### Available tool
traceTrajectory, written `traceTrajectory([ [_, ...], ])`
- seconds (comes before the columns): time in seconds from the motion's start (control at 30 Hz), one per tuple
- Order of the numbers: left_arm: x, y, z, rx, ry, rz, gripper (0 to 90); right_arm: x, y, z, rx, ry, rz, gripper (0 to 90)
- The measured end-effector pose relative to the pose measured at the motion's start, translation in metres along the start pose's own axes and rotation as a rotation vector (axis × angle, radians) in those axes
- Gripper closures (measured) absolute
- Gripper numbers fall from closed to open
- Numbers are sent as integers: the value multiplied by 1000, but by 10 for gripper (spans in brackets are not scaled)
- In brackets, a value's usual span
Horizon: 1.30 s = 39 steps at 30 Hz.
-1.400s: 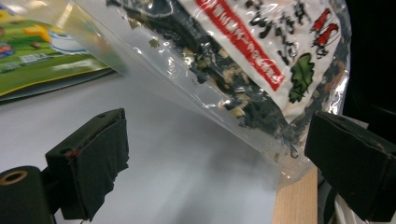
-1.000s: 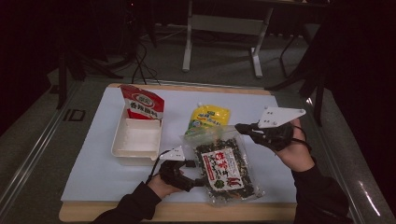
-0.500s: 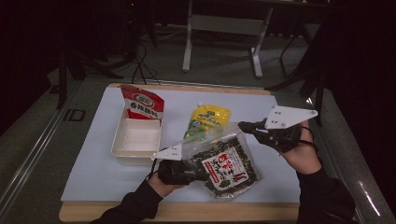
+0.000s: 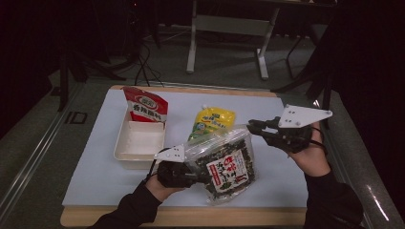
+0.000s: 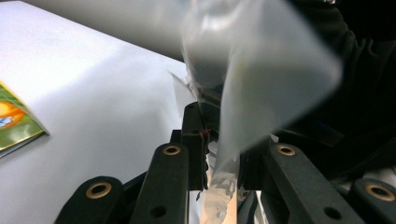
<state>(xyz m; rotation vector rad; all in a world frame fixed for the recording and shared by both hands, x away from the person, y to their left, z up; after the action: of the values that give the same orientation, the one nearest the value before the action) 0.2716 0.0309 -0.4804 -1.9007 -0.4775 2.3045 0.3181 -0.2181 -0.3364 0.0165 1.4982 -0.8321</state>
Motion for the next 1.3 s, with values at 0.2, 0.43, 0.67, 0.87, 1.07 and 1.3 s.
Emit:
traceTrajectory([
  [0.2,-1,-3,0,-15,3,-20,785,8,3,5,3,36,6,678],
  [0.43,-5,-6,2,-26,25,-29,786,17,-1,15,24,106,56,398],
  [0.67,-13,-18,-2,-70,35,-11,788,22,-2,18,37,146,75,341],
  [0.87,-18,-27,-4,-100,44,-4,788,32,4,19,29,174,68,331],
  [1.07,-25,-37,-6,-129,51,9,789,41,8,19,19,200,64,284],
  [1.3,-35,-54,-8,-181,62,30,789,58,13,15,-35,232,68,158],
])
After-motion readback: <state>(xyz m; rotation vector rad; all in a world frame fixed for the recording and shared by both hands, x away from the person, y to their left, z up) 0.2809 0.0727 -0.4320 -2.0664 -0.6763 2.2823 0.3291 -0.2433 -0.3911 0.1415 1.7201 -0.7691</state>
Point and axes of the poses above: each handheld gripper's, and its own axes: y roughly forward along the jaws, x roughly out of its underside, z roughly to its right, the point moved 4 cm from there along y, roughly forward along the jaws, and after that the axes turned 8 degrees about y, right-handed, at the moved point
